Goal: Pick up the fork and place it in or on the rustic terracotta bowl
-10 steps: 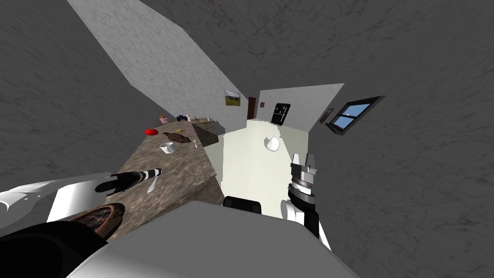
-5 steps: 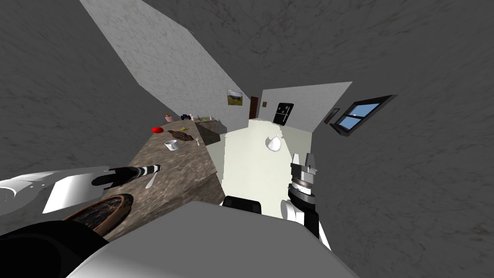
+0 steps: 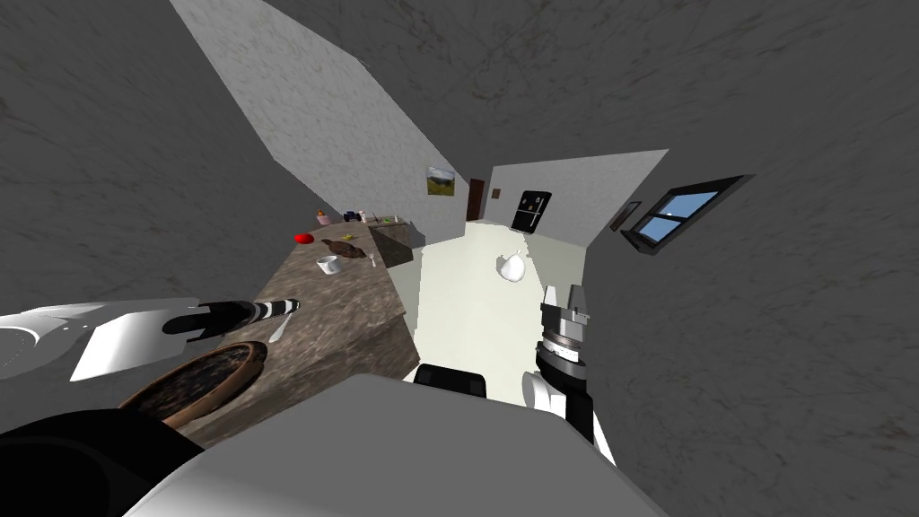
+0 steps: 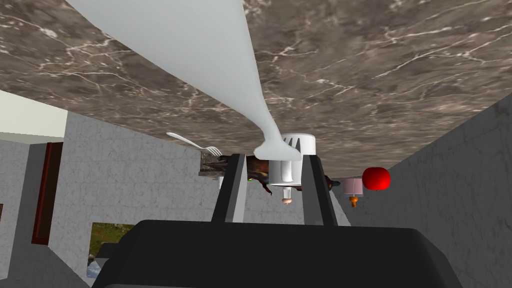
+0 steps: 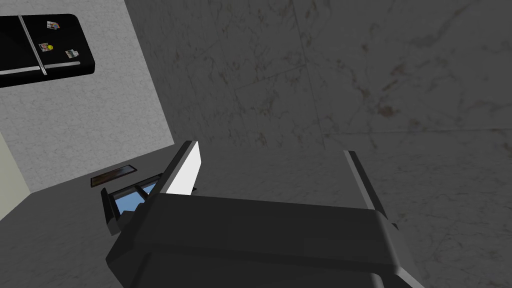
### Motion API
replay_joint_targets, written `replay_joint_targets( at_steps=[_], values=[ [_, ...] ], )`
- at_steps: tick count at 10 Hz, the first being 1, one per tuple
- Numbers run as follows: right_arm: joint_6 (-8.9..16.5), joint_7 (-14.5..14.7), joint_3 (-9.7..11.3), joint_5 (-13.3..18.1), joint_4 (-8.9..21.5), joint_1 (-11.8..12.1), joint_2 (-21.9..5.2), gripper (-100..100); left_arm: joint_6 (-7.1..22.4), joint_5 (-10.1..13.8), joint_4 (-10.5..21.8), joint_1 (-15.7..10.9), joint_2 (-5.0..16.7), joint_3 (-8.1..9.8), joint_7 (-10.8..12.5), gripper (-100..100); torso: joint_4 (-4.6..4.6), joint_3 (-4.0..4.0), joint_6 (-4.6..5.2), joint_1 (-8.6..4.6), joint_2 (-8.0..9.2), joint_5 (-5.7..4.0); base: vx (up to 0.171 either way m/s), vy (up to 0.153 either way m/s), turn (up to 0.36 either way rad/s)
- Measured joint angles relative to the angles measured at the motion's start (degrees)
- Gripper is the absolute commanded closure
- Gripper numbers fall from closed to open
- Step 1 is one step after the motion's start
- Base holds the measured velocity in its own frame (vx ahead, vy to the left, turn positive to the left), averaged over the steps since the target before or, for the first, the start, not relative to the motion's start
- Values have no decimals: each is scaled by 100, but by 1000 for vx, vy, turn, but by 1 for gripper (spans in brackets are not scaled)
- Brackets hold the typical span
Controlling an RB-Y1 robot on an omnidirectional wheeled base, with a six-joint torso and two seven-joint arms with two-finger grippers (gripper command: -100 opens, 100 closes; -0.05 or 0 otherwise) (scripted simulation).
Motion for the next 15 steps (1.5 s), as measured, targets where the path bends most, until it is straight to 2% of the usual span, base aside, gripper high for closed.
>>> replay_joint_targets(
  at_steps=[1, 2, 4, 7, 9, 12, 13, 14, 15],
  values=[
    [0, 0, 0, 0, 0, 0, 0, 0, -112, 54, 51, -10, 91, -41, 16, 100, 1, 2, 0, 4, 3, 1, -86, -30, 58],
    [0, 0, 0, 0, 0, 0, 0, 0, -230, 103, 129, -118, 179, -173, 38, 100, 1, 4, -2, 3, 7, 2, -98, -41, 57],
    [0, 0, 0, 0, 0, 0, 0, 0, -465, 187, 255, -208, 311, -316, 61, 100, 3, 11, -11, 1, 19, 2, -95, -48, 54],
    [0, 0, 0, 0, 0, 0, 0, 0, -837, 277, 472, -481, 496, -684, 133, 100, 2, 18, -26, 24, 35, 10, -104, -26, 50],
    [0, 0, 0, 0, 0, 0, 0, 0, -1051, 355, 579, -540, 593, -818, 140, 100, 1, 22, -35, 29, 42, 14, -102, -24, 55],
    [0, 0, 0, 0, 0, 0, 0, 0, -1355, 319, 757, -847, 692, -1211, 265, 100, 3, 24, -36, 39, 45, 15, -116, -3, 57],
    [0, 0, 0, 0, 0, -1, 0, 0, -1475, 380, 805, -859, 738, -1279, 263, 100, 5, 31, -39, 45, 58, 17, -69, 8, 19],
    [0, 0, 0, 0, 0, 0, 0, 0, -1499, 388, 811, -854, 740, -1289, 257, -100, 3, 21, -32, 44, 37, 17, -13, 1, 2],
    [0, 0, 0, 0, 0, 0, 0, 0, -1497, 387, 810, -853, 739, -1289, 257, -100, -3, 8, -30, 41, 16, 16, -7, 1, 1]
  ],
)
